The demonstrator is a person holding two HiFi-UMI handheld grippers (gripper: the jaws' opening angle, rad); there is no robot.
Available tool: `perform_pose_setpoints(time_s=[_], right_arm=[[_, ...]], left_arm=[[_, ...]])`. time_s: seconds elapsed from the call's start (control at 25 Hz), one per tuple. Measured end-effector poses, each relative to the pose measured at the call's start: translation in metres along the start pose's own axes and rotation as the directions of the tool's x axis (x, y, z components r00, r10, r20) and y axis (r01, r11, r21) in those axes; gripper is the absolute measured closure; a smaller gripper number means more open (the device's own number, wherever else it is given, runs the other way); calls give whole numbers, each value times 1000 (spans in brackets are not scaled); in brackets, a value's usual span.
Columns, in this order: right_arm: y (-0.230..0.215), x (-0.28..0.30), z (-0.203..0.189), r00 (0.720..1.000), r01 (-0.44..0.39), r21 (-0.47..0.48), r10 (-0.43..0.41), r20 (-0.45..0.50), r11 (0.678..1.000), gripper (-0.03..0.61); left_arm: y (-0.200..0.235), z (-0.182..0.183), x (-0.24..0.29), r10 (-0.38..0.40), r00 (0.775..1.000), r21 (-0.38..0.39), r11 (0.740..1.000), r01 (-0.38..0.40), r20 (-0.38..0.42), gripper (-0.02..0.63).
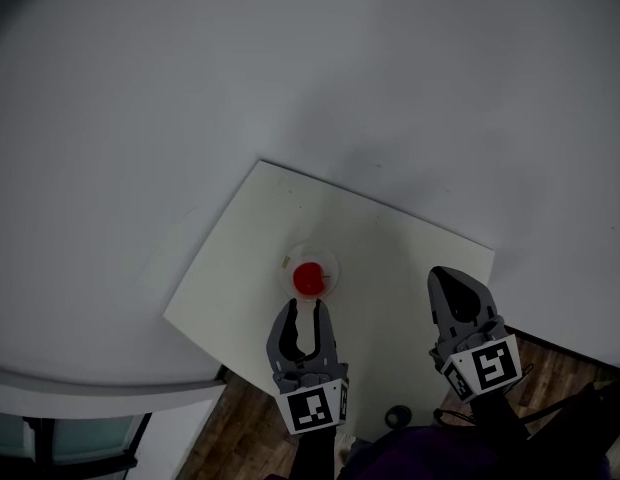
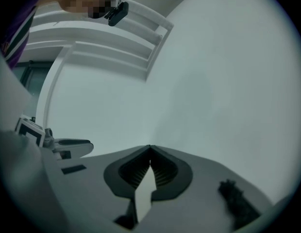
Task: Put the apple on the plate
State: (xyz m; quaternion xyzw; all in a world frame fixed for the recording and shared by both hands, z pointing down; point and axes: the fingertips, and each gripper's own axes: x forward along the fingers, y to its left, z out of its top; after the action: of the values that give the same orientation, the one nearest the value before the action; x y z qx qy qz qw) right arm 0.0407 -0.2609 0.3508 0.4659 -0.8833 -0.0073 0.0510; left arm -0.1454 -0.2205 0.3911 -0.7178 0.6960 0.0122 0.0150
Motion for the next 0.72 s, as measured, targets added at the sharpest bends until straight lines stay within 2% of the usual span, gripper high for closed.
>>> perform_pose_setpoints(time_s=[0.08,0.12,0.16,0.44,0.72], right_arm=[[4,-6,6,1000,-9,2,9,21,1000,569],[6,-10,9,999,-13,3,13,32,1000,569],[8,-13,12,999,-18,4,18,43,1000,569],[16,-34,36,992,-39,-2,39,118,999,569],[22,-48,47,988,-57,-14,59,146,998,569]], left_arm=[[-5,17,-16,16,999,-5,1000,-16,36,505],[-7,24,-24,25,999,-12,1000,-24,46,581],[-9,29,-30,29,998,-17,999,-28,51,606],[-31,55,-60,22,996,14,1000,-23,83,606],[-40,64,-77,28,995,18,999,-30,99,606]])
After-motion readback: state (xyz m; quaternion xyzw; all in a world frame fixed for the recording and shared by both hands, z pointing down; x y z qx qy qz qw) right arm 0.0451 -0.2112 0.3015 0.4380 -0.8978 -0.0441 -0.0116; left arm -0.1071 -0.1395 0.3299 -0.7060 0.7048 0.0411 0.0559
